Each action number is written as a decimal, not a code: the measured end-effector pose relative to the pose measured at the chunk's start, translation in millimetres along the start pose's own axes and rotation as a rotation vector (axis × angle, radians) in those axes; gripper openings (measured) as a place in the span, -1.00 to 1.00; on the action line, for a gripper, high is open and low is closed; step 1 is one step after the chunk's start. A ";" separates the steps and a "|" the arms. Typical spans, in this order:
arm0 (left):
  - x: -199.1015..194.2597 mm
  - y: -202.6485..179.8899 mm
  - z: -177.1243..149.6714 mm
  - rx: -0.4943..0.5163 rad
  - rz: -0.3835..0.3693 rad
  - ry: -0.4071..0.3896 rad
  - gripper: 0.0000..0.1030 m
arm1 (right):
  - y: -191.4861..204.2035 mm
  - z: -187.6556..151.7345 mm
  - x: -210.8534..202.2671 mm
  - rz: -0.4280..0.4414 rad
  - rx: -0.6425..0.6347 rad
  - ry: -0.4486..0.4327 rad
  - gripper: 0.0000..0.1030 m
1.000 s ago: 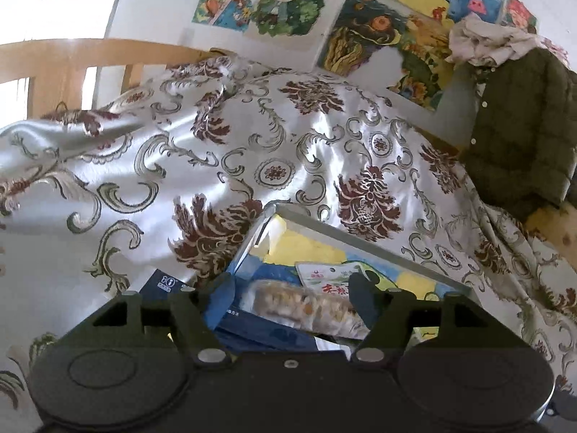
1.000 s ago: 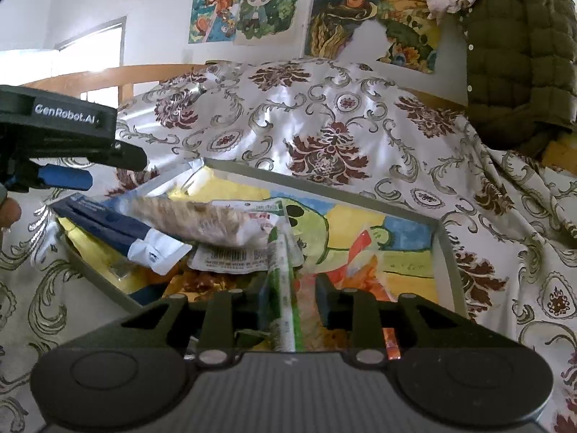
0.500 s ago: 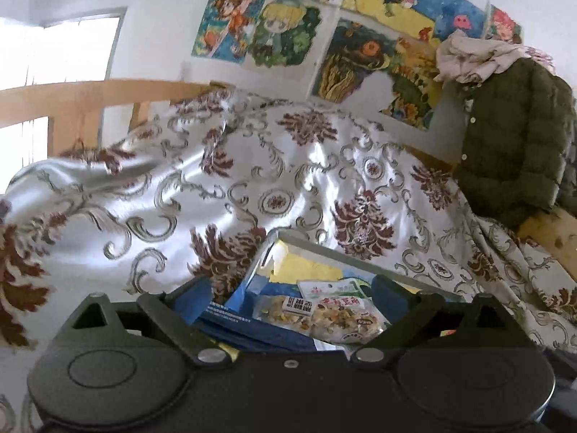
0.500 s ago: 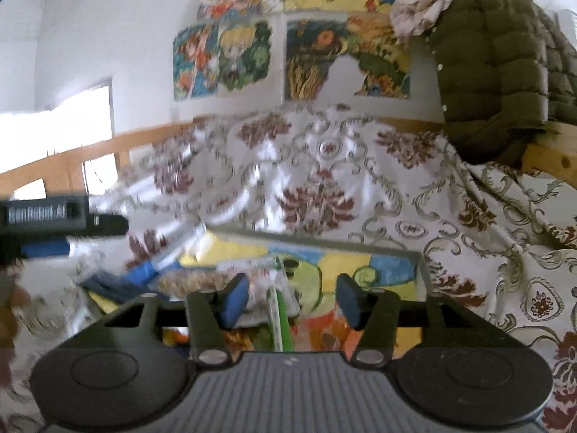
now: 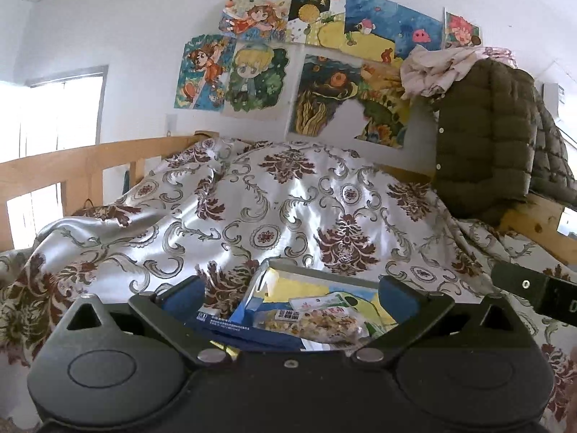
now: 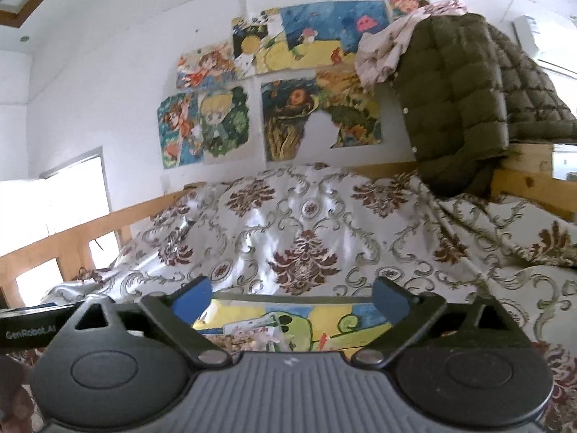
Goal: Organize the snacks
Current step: 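Lift both tools up and away from the tray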
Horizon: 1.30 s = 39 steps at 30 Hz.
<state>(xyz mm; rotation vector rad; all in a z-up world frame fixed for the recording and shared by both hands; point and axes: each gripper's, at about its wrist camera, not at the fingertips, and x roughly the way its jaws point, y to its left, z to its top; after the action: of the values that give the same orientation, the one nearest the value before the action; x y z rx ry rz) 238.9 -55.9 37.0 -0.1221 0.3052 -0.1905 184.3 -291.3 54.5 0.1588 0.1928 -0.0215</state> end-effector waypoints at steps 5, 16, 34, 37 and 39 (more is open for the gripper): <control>-18.6 -1.8 -3.4 -0.017 -0.003 0.002 0.99 | -4.9 -6.2 -22.2 -0.015 0.000 0.001 1.00; -61.1 3.1 -35.0 -0.009 0.033 0.056 0.99 | -1.0 -25.2 -68.3 -0.036 -0.002 0.031 1.00; -117.3 18.0 -53.8 0.038 0.077 0.080 0.99 | 15.7 -58.9 -121.9 -0.062 0.034 0.115 1.00; -125.0 19.6 -56.9 0.038 0.082 0.085 0.99 | 18.1 -63.1 -129.2 -0.064 0.037 0.126 1.00; -131.2 20.1 -60.1 0.043 0.082 0.089 0.99 | 19.7 -66.0 -134.4 -0.066 0.035 0.133 1.00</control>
<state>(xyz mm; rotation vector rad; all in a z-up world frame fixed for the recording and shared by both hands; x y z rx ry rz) 100.9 -15.0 14.7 -0.0584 0.3933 -0.1211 40.6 -260.5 19.5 0.1889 0.3308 -0.0798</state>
